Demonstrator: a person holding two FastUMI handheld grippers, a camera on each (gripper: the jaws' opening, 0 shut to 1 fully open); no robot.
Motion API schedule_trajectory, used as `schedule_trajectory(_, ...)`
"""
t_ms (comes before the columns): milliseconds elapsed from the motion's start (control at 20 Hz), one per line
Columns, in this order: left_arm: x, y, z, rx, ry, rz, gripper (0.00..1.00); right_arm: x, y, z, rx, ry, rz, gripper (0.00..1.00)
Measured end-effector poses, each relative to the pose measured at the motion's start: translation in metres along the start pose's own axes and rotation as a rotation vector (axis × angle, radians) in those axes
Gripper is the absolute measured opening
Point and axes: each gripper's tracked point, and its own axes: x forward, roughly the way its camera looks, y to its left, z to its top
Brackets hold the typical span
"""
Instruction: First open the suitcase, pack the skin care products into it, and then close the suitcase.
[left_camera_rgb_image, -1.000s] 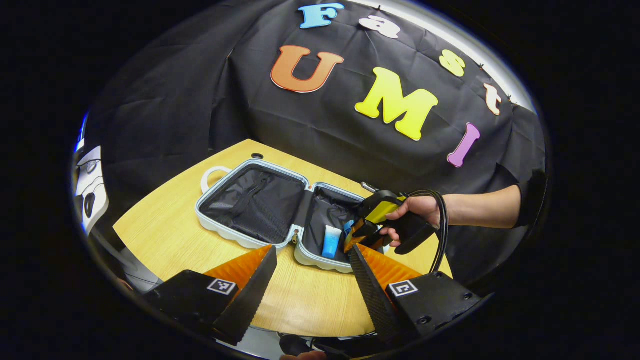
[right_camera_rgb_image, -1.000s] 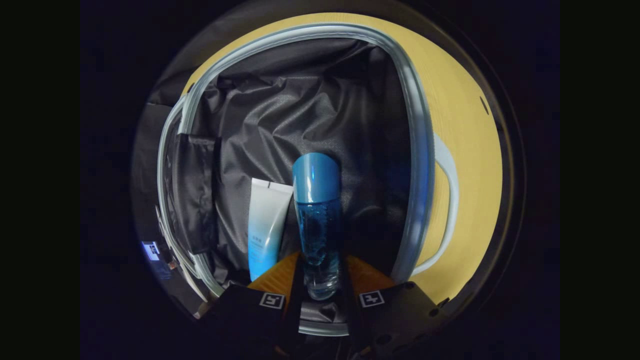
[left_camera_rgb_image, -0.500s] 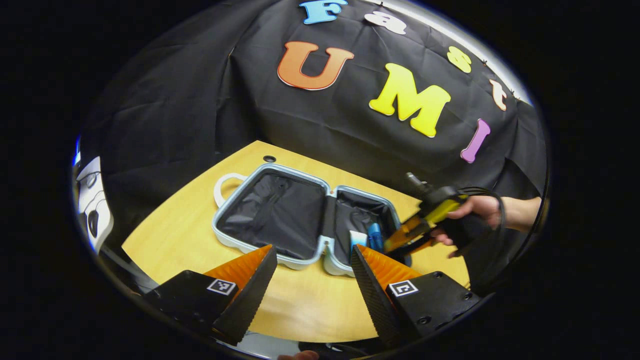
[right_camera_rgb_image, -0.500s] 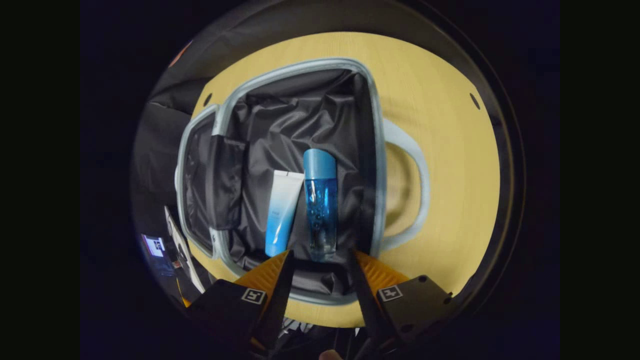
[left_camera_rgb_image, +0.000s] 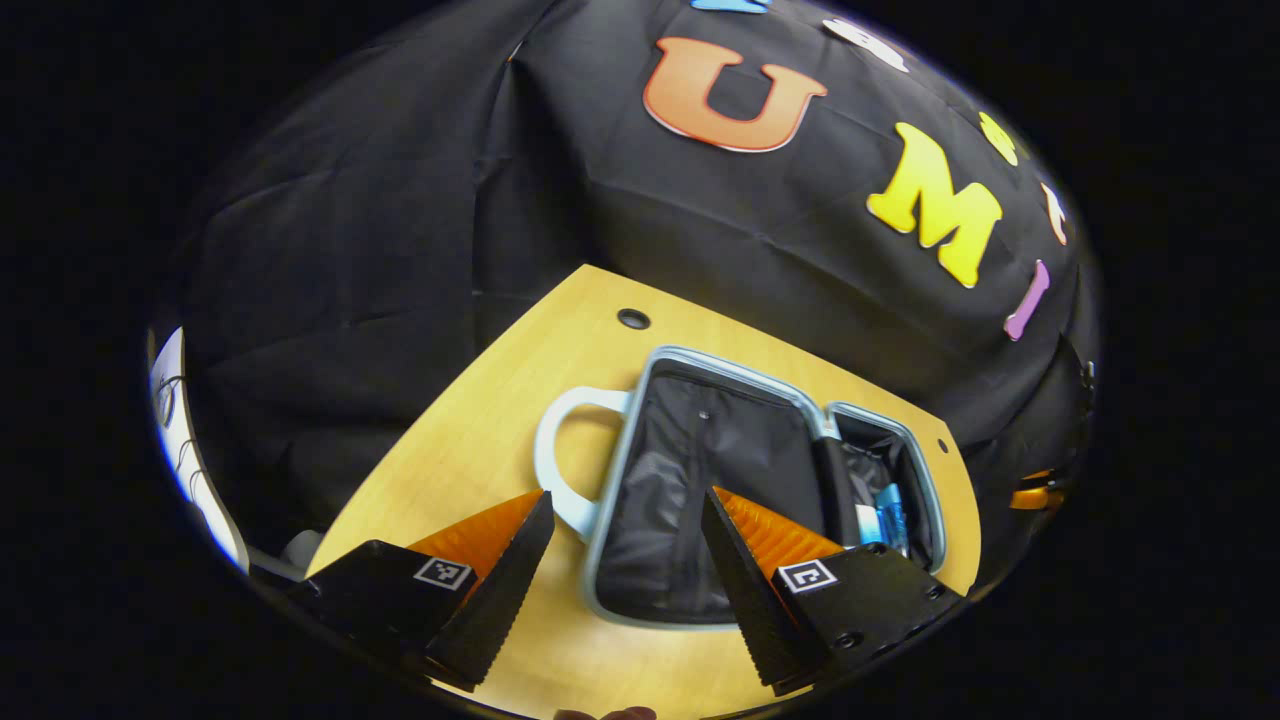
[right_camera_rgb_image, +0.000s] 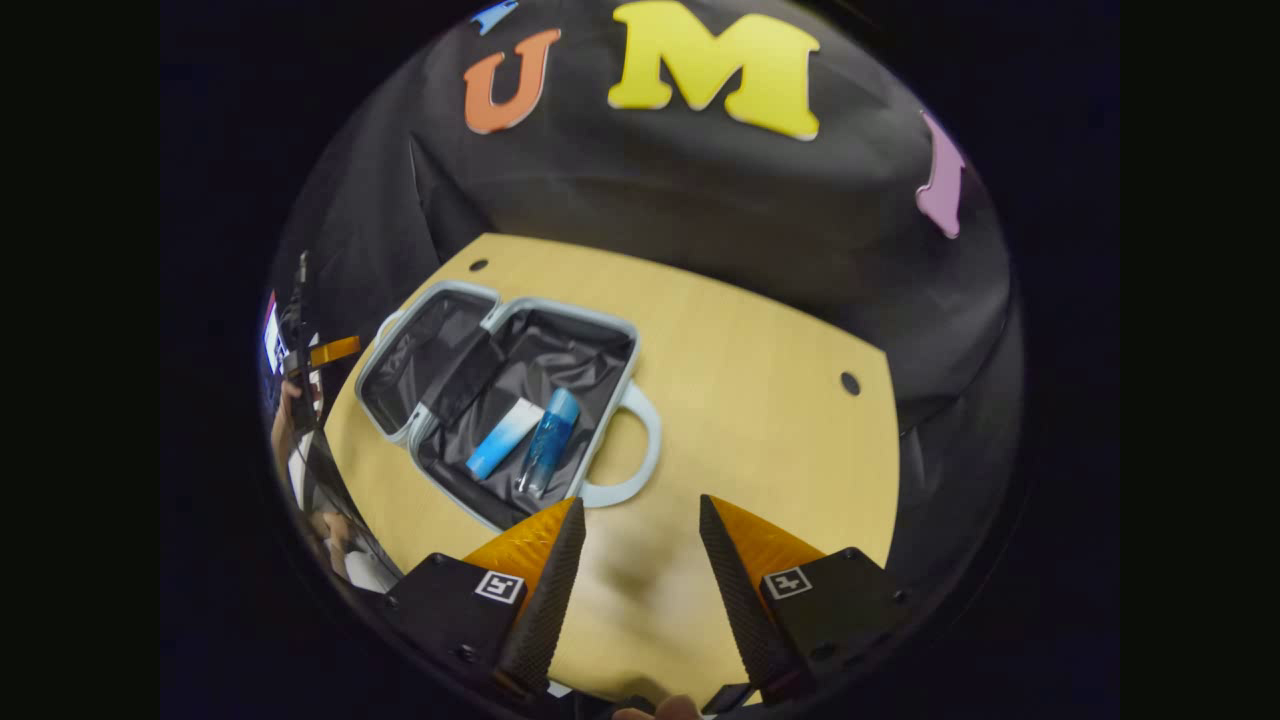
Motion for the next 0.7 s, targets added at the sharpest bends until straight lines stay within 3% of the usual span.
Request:
schedule_trajectory(150, 0.034, 0.031, 0.013, -0.032, 0.037, 0.042, 0.95, -0.032, -0.01, -0.012, 0.044, -0.051, -0.005, 0.69)
schedule_trajectory(350, 0.068, 0.042, 0.017, -0.09, 0.087, 0.026, 0.95, -0.043, -0.017, -0.019, 0.032, -0.083, -0.032, 0.69)
schedule_trajectory(550, 0.097, 0.056, 0.001, -0.05, 0.166, 0.082, 0.93, -0.046, -0.022, -0.015, 0.093, -0.085, -0.035, 0.69)
schedule_trajectory(650, 0.106, 0.056, -0.001, -0.072, 0.181, 0.097, 0.89, -0.047, -0.024, -0.018, 0.102, -0.08, -0.037, 0.69)
schedule_trajectory(700, 0.109, 0.056, -0.002, -0.084, 0.182, 0.105, 0.81, -0.047, -0.024, -0.021, 0.106, -0.075, -0.034, 0.69)
